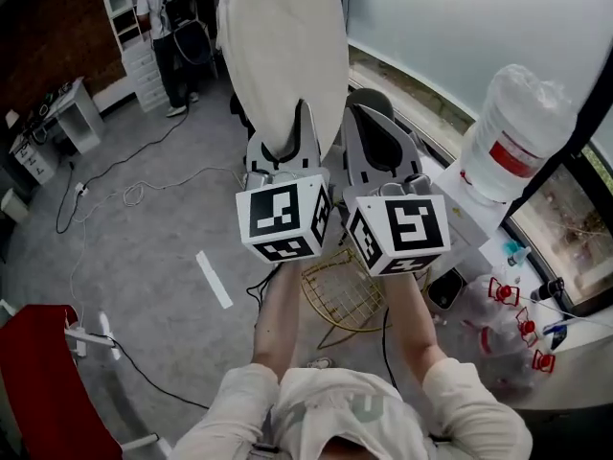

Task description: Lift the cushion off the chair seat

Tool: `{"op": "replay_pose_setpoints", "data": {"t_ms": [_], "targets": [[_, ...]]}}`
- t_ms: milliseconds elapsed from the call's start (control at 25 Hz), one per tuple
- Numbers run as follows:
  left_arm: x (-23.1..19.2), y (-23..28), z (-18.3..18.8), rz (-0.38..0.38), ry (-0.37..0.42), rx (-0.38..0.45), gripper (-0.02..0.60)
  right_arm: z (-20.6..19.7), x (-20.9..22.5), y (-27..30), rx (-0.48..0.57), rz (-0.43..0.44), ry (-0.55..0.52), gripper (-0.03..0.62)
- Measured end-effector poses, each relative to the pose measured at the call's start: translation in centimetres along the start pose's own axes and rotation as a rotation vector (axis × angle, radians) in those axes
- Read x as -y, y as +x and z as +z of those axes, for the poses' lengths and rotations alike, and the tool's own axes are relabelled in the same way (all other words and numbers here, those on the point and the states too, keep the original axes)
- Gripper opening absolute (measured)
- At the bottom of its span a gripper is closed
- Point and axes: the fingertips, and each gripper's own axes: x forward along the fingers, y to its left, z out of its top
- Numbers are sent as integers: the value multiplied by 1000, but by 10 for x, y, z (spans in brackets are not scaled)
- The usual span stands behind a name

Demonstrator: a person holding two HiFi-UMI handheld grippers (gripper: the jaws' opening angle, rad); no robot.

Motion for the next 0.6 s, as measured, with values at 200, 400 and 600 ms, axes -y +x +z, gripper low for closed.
{"op": "replay_pose_setpoints", "data": {"t_ms": [200, 400, 600], "targets": [[18, -19, 50, 72, 234, 73, 41, 29, 14, -13, 60, -40, 7, 17], [27, -53, 70, 116, 332, 129, 41, 28, 20, -41, 58, -83, -2, 17], [35, -80, 64, 142, 358, 117, 41, 5, 32, -71, 21, -123, 26, 17]]}}
